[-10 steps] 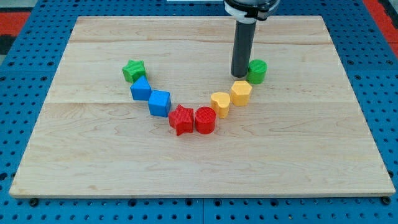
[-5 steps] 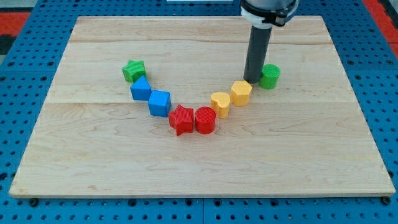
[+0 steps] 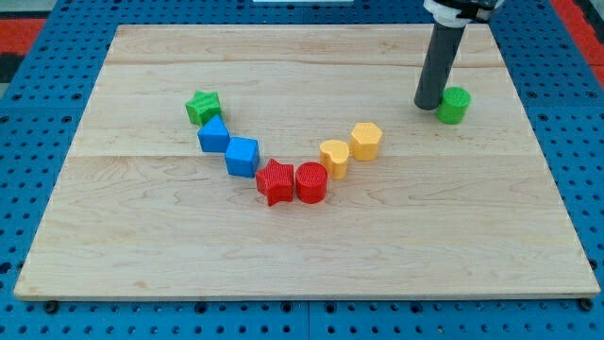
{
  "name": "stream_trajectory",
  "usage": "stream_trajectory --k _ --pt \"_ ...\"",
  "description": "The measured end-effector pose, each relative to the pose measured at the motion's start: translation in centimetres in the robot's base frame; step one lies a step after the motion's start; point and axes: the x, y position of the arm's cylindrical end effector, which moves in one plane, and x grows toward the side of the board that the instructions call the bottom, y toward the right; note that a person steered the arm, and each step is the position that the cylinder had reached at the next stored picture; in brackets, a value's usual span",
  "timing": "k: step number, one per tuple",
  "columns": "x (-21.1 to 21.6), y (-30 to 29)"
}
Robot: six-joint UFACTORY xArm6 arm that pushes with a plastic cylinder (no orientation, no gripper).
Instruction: Push green circle to the right side of the board
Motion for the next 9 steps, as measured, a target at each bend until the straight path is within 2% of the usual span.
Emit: stream_trajectory --k 1,5,8,9 --pt "-1.6 0.5" --pt "-1.0 2.9" --pt "0.5 2.6" --pt "2.3 2.4"
